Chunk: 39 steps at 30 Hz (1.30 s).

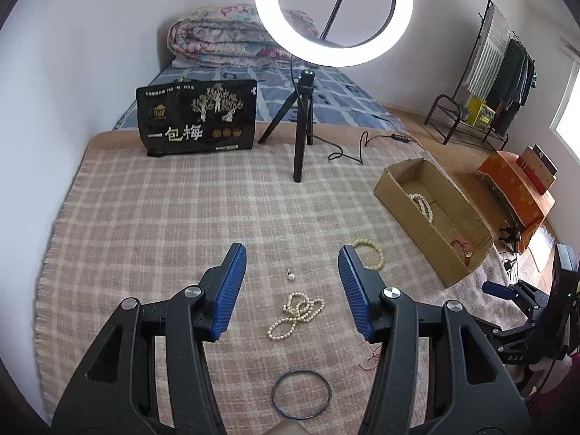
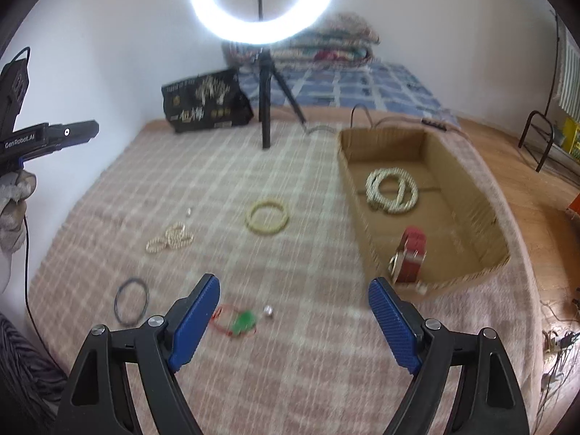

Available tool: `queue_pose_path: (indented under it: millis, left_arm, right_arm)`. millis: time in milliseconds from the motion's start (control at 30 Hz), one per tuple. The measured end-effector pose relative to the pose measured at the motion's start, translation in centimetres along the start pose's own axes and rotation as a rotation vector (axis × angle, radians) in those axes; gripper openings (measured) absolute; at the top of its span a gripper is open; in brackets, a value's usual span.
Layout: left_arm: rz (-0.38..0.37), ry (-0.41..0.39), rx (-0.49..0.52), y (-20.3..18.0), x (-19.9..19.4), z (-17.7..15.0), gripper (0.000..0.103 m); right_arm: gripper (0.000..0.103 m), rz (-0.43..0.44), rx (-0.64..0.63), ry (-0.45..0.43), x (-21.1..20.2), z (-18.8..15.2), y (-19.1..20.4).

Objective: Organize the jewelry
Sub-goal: 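Grasp the green jade pendant with the right tool while the left tool grasps the short pearl strand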

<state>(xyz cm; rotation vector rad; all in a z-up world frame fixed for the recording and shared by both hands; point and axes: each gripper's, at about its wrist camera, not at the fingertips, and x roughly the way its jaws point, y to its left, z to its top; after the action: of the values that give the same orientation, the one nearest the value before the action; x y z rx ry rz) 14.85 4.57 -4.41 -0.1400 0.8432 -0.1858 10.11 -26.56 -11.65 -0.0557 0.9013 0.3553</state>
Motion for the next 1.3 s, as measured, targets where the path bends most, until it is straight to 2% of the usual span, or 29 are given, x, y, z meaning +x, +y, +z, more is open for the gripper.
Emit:
queue_pose_path:
  millis: [133, 267, 533, 733, 833, 1000, 1300]
  left_arm:
    - [-0.015, 0.069, -0.007, 0.7, 2.1, -1.7, 0.054]
    - [-0.050, 0.160, 0.000, 0.7, 4.7, -3.0, 0.054]
    - [-0.072, 0.260, 0.051, -0.4, 7.9, -5.0, 0.054]
    - [-0.086, 0.293, 0.100, -1.5, 9.0, -5.8, 0.054]
    - [-0.087, 0.303, 0.097, -1.4, 9.5, -5.8, 0.054]
    - [-0.089, 0.313, 0.085, -1.1, 10.2, -5.7, 0.054]
    - [-0.078, 0.337, 0.110, -1.4, 11.9, -5.9, 0.054]
  right_arm:
    - [0.086, -0.010, 0.003, 0.105, 1.8, -1.8, 0.9]
    - [0.079, 0.015, 0.017, 0.171, 3.4, -3.4, 1.4]
    - [0.064, 0.083, 0.096, 0.218, 5.3, -4.4, 1.2]
    - [0.055, 0.134, 0.144, 0.237, 6.5, -4.0, 1.3]
    - [0.054, 0.158, 0.165, 0.248, 7.1, -3.7, 1.4]
    - [0.043, 0.182, 0.189, 0.259, 8.3, -3.2, 1.8]
    - [0.038, 0.147, 0.156, 0.258, 9.4, -2.4, 2.8]
